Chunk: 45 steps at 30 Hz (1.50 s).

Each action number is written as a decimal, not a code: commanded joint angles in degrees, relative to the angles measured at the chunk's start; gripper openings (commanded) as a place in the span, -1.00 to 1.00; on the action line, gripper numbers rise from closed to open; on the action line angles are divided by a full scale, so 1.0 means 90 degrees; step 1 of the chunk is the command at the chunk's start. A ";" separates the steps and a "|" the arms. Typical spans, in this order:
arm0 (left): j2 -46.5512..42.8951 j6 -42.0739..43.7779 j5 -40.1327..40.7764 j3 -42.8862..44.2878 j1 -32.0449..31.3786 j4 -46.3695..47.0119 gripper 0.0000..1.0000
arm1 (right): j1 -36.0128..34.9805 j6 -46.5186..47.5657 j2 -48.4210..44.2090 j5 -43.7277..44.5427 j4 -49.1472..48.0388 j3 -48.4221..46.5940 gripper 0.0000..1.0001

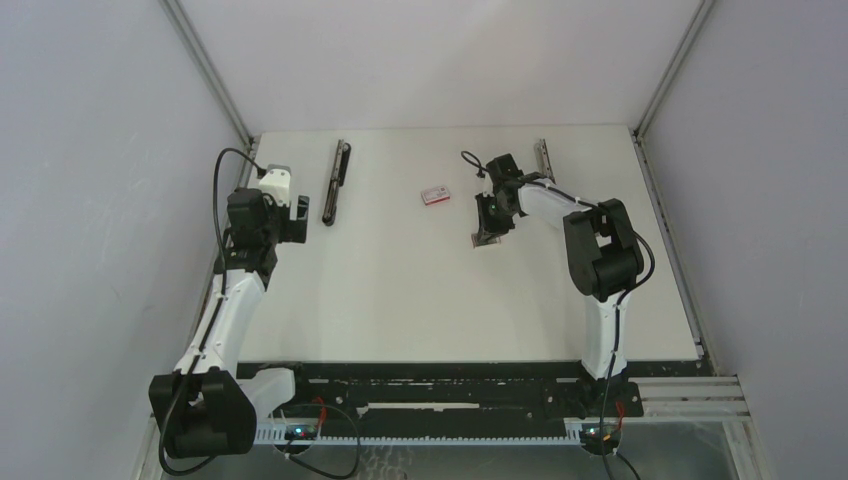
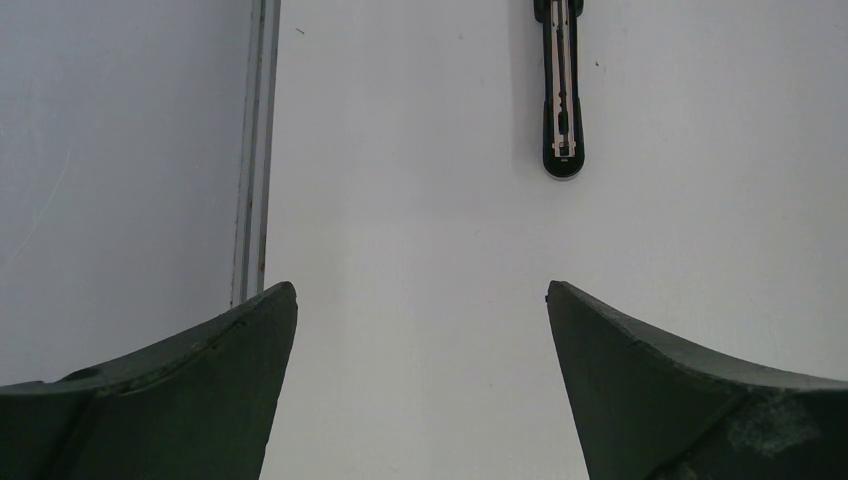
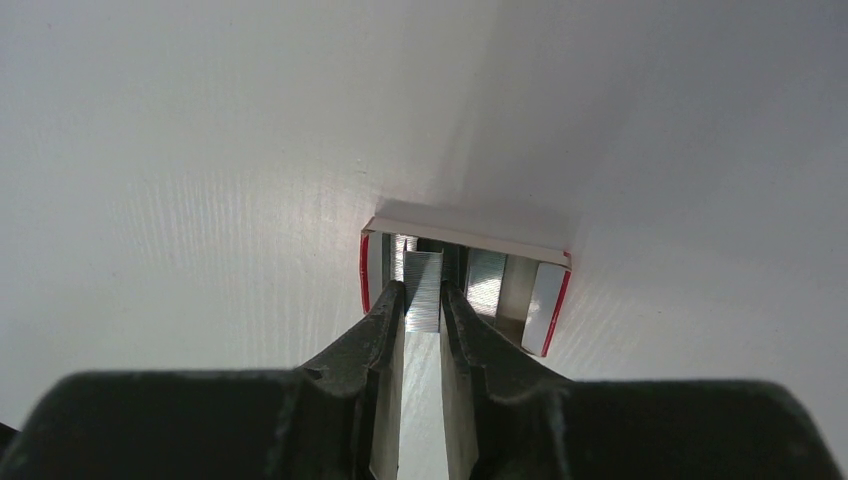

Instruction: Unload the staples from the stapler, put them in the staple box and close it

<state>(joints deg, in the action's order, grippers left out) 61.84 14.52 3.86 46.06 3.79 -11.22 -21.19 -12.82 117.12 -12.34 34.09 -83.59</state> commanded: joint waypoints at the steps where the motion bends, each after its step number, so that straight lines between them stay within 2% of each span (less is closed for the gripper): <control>1: -0.0016 -0.0023 -0.0059 -0.0143 0.0045 0.0241 0.99 | -0.0057 0.0027 -0.0020 0.0091 -0.0154 -0.0155 -0.65; 7: -0.0009 -0.0032 -0.0063 -0.0143 0.0043 0.0241 0.99 | -0.0141 0.0059 -0.0045 0.0119 -0.0126 -0.0202 -0.54; 13: -0.0020 -0.0026 -0.0066 -0.0139 0.0038 0.0241 0.99 | -0.0203 0.0128 -0.0133 0.0124 -0.0032 -0.0331 -0.51; 24: 0.0009 -0.0026 -0.0098 -0.0099 0.0047 0.0214 0.99 | 0.0091 0.0368 -0.0911 0.0177 0.0154 -0.0517 -0.42; 32: 0.0001 -0.0045 -0.0198 0.0121 0.0041 0.0037 0.99 | 0.0323 0.0923 -0.1275 0.0462 0.0356 -0.0326 0.10; 39: -0.0002 -0.0072 -0.0362 0.0149 0.0043 -0.0061 0.99 | 0.0100 0.1148 -0.1159 0.0196 0.0137 0.0099 0.42; 43: 0.0033 0.0236 -0.1275 0.0324 0.0044 -0.0273 0.99 | 0.0162 0.1362 -0.1078 0.0149 0.0167 0.0119 0.74; 44: 0.0066 0.0420 -0.1655 0.0373 0.0044 -0.0386 0.99 | 0.0201 0.1417 -0.1087 0.0068 0.0168 0.0145 0.95; 45: 0.0104 0.0628 -0.2094 0.0423 0.0042 -0.0489 0.99 | 0.0249 0.1528 -0.1110 -0.0016 0.0147 0.0169 0.99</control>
<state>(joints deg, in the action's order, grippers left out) 62.26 15.27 -2.46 46.24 3.86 -13.58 -19.88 -2.90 107.59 -10.13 36.67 -82.30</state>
